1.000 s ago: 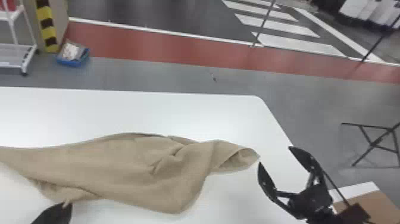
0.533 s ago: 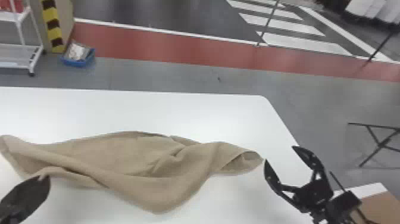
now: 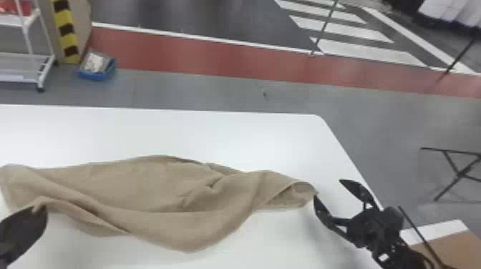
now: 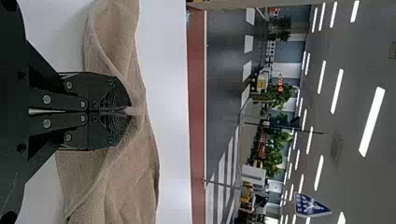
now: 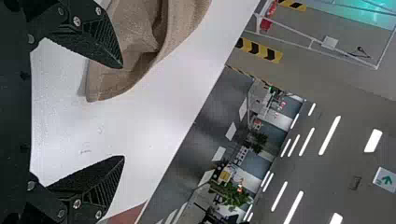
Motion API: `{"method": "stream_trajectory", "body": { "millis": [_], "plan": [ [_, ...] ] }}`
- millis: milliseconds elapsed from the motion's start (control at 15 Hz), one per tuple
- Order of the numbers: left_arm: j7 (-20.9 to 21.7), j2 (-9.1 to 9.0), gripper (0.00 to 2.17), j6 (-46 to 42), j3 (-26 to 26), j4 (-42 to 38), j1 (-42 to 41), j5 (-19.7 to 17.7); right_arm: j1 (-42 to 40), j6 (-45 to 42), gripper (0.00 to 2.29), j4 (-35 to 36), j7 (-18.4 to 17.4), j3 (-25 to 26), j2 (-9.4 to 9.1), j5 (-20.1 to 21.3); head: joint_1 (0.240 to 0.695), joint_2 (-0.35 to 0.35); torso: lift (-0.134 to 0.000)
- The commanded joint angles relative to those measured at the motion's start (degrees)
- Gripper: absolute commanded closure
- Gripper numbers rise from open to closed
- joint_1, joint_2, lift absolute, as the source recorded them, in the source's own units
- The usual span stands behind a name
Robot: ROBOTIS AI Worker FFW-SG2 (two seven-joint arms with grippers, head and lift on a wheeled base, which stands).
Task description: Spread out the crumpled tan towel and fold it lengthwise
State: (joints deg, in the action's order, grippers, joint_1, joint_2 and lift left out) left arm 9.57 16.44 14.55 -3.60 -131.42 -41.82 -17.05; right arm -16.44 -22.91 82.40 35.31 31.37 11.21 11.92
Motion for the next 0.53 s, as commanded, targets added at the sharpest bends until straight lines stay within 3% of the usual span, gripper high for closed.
{"method": "stream_trajectory", "body": {
  "millis": [0,467],
  "plan": [
    [0.0,0.00,1.71,0.0,0.0,-0.3,-0.5,0.1,2.4,1.8,0.22,-2.4,0.1,-0.8,0.75,3.2,0.695,-0.327,-0.124],
    [-0.1,-0.62,1.71,0.0,0.2,-0.1,-0.7,0.5,2.0,2.7,0.17,0.5,0.3,-5.8,0.48,5.9,0.695,-0.284,-0.124]
  ]
}}
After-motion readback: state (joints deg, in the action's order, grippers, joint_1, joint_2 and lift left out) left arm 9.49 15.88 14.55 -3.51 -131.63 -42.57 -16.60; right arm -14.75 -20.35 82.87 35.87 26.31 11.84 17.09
